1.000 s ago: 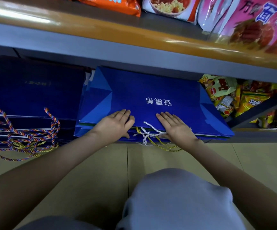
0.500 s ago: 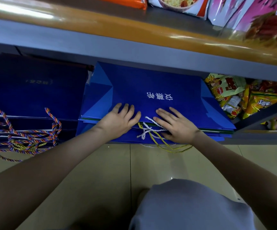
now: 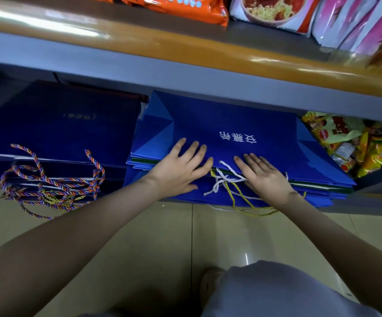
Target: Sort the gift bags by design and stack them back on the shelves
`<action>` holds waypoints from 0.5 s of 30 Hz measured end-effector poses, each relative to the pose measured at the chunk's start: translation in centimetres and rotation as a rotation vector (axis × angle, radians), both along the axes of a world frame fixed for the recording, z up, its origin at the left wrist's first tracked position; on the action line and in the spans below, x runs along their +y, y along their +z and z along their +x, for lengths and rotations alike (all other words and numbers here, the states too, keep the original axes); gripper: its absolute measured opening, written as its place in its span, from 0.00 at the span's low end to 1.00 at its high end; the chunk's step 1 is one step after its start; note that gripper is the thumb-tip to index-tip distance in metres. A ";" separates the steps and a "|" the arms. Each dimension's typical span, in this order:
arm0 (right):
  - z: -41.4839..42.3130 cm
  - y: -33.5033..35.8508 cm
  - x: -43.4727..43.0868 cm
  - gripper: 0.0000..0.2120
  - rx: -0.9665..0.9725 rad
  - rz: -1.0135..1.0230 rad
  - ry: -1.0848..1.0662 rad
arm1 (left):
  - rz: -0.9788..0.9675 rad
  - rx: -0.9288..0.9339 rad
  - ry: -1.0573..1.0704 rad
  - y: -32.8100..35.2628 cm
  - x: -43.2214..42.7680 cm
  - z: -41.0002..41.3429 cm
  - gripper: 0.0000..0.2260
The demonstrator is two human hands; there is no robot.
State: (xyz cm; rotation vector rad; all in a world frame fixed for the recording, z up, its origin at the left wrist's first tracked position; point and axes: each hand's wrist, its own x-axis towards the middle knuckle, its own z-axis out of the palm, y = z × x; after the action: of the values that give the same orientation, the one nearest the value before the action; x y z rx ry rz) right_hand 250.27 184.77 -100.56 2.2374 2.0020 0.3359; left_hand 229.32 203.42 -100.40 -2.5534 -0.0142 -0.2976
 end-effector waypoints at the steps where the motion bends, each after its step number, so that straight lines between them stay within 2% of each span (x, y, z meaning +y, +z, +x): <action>1: 0.0 0.2 0.1 0.38 -0.001 0.007 0.007 | 0.030 -0.009 0.006 0.0 0.0 0.1 0.33; 5: -0.1 1.1 0.4 0.39 0.008 0.025 -0.004 | -0.002 -0.042 0.086 0.2 0.1 0.3 0.33; 9: -1.9 1.6 1.0 0.46 0.087 0.005 -0.120 | -0.072 -0.106 0.236 -0.1 1.4 -1.8 0.30; 11: -3.8 1.9 2.1 0.48 0.068 -0.006 -0.139 | -0.097 -0.055 0.319 -0.2 1.7 -2.4 0.24; 13: -5.9 2.2 4.1 0.48 0.056 0.006 -0.103 | -0.079 0.003 0.331 -0.2 1.7 -2.4 0.16; 15: -7.3 2.6 6.5 0.47 0.053 0.038 -0.057 | -0.067 -0.019 0.310 0.4 1.7 -2.1 0.12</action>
State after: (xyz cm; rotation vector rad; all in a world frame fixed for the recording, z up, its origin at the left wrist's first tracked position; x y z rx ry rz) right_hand 242.94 191.28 -97.91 2.3456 1.9684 0.3141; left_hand 227.23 205.11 -100.01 -2.5653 -0.4293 -0.2036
